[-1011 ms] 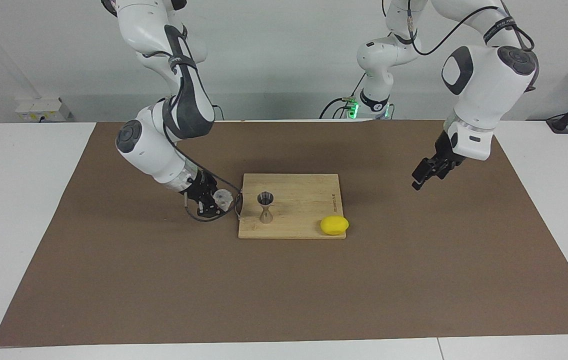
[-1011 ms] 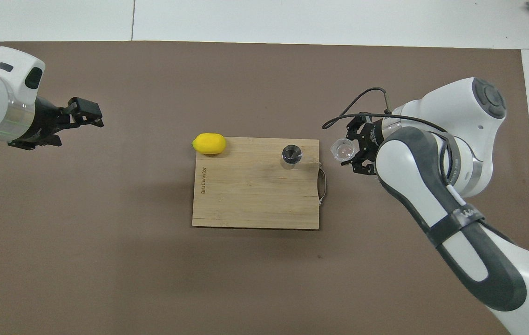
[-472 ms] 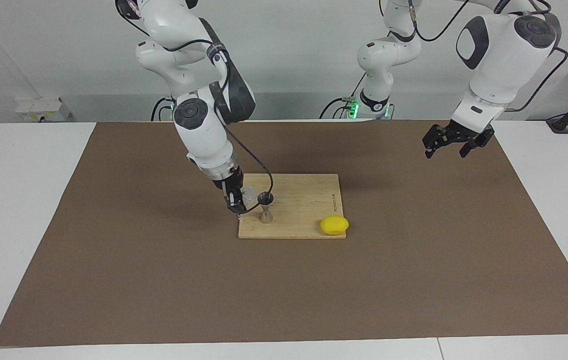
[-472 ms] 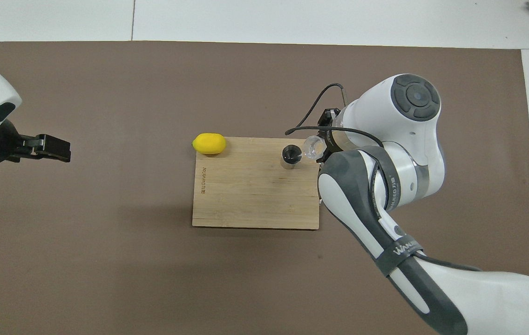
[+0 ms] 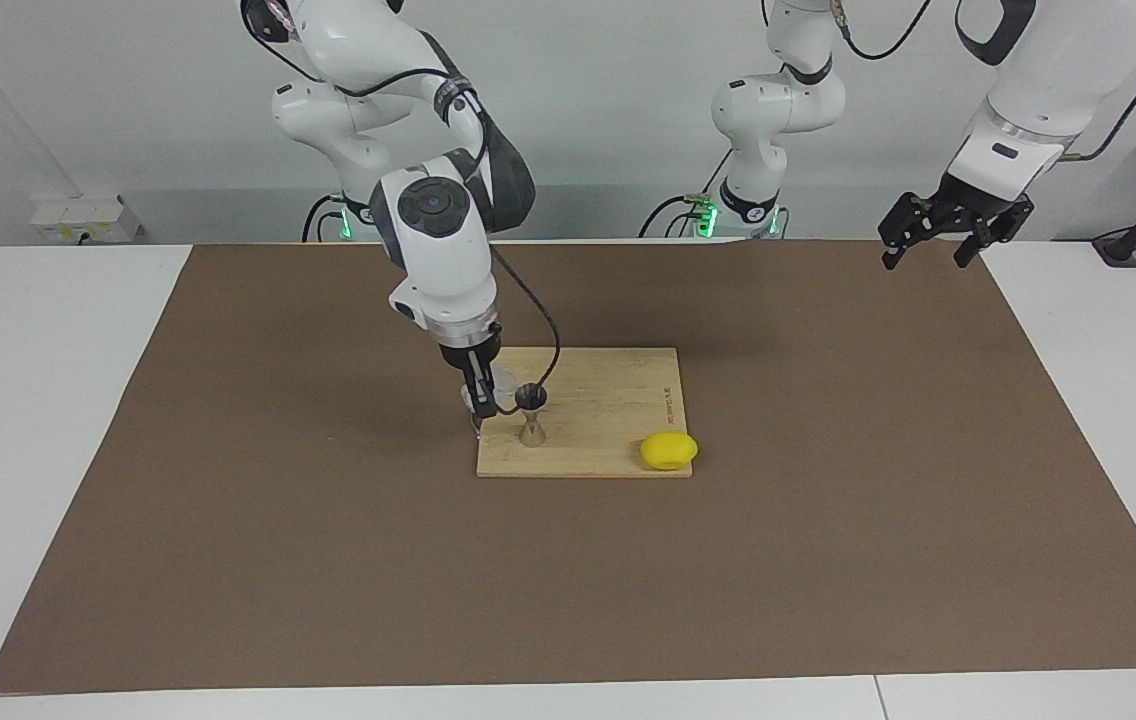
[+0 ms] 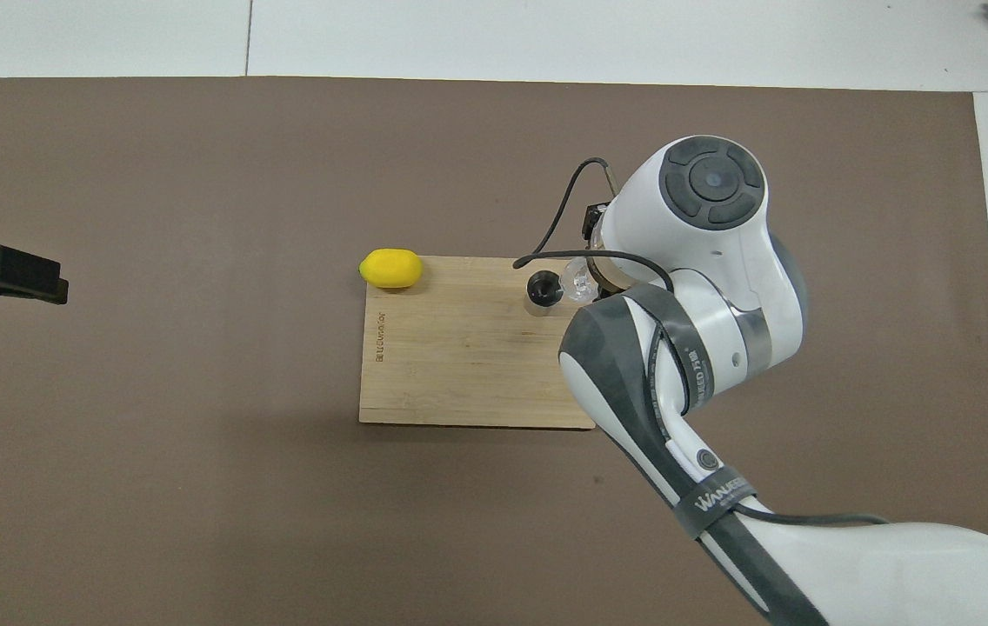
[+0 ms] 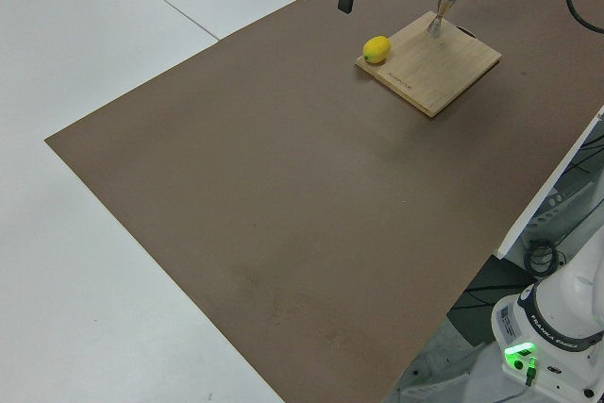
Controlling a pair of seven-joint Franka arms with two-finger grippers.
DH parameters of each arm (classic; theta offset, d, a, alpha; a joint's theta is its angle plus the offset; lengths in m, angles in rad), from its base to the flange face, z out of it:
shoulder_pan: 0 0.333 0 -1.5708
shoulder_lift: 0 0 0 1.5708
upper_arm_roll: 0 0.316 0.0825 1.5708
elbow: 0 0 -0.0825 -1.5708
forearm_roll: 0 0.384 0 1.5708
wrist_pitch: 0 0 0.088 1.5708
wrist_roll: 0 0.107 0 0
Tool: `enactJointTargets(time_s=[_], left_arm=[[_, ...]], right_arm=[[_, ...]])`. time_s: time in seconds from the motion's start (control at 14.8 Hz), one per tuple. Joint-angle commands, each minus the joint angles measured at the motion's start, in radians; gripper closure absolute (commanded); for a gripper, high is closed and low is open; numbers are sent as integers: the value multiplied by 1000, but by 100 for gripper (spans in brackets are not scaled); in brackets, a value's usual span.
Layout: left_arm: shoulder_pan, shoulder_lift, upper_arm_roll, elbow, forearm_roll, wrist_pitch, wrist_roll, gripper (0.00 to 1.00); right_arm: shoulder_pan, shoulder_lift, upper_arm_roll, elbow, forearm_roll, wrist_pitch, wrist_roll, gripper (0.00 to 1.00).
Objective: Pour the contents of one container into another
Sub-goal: 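Tilt the clear cup with the right gripper over the metal cup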
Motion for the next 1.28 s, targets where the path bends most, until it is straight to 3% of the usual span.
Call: enactJointTargets(time_s=[0.0,0.27,0.47,1.21], left_arm=[[-14,-5,14,-18,8,-9,7,0],[3,-36,5,-69,8,-6,32,0],[80,-32,-84,-57,8,-7,33,0],[75,-24,-62,11,-18,-75,35,0]], right_arm=[[9,47,2,103,-62,-57,27,98],[20,49,2,108,-105,-60,39,98],[40,47,4,106,-172,-58,39,98],[83,41,4,73,-314,-37,39,97]])
